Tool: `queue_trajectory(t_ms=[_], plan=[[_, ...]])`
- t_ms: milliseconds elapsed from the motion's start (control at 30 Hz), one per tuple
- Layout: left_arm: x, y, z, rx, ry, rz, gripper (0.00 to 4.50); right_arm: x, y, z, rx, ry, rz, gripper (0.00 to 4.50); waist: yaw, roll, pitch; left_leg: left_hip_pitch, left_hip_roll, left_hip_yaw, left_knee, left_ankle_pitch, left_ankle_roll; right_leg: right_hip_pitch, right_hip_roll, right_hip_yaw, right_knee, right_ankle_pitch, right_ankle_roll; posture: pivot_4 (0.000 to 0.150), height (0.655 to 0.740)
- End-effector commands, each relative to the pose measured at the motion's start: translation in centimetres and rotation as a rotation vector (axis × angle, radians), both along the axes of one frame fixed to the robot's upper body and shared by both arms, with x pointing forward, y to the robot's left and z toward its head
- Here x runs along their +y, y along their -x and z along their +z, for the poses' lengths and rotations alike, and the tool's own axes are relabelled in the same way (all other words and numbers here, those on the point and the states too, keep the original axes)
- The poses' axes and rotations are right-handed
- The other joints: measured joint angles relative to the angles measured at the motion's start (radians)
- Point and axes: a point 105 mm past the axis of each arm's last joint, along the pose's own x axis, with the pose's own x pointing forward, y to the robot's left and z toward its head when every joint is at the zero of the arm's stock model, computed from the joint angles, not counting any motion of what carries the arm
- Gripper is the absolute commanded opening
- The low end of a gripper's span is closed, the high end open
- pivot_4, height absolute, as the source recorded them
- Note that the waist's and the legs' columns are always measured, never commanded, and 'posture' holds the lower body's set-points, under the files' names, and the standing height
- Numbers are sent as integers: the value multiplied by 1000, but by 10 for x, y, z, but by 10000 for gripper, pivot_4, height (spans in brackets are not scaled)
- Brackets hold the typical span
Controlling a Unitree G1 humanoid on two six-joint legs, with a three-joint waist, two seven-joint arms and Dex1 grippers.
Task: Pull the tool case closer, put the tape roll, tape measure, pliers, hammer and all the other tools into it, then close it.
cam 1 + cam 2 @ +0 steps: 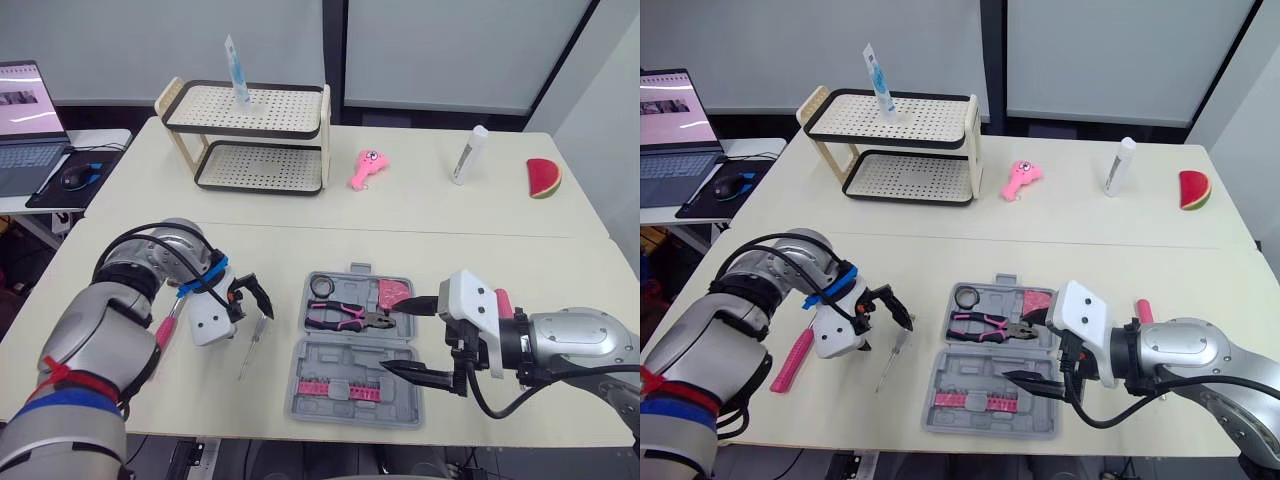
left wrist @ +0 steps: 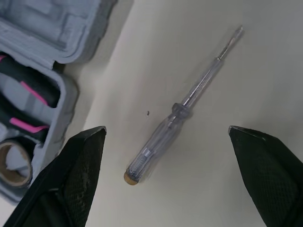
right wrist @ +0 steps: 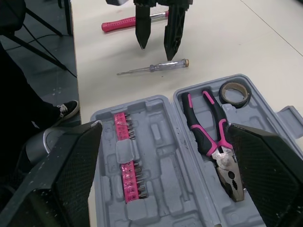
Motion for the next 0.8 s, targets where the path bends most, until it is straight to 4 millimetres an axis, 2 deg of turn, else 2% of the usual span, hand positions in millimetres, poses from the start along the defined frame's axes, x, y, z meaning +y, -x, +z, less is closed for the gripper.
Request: queue_trajectory(t_ms=[33,167,267,467,633,800], plan=[[-4,-1,-1,-4,-52,-58,43061,5,5,6,-30,-12,22,45000,1,0,0,0,0,0,0,0,0,0,0,0,0,0,0,1500,7350],[-8,-1,-9,12,-112,-99,43061,7,9,6,-20,-13,28,45000,0,0,0,1,0,0,1,0,1,0,0,1,3,0,0,1500,7350],[-13,-2,-15,11,-147,-127,37013,6,11,5,-12,-7,29,45000,1,-1,0,1,0,0,1,1,2,0,0,0,4,0,0,1500,7350],[-22,-13,-36,-77,-180,-171,17924,5,16,5,-1,-1,24,45000,4,-1,-2,1,-1,0,3,1,2,0,0,0,6,0,1,1500,7350],[-17,-25,-48,-173,-187,-305,2121,3,18,5,4,0,16,45000,14,10,-10,14,-2,0,-2,1,2,16,-1,1,-1,-1,7,1500,7350],[-12,-25,-45,-170,-137,-428,1341,3,17,6,4,-1,8,45000,17,17,-18,15,-7,1,-2,1,2,18,-6,3,-5,1,9,1500,7350]])
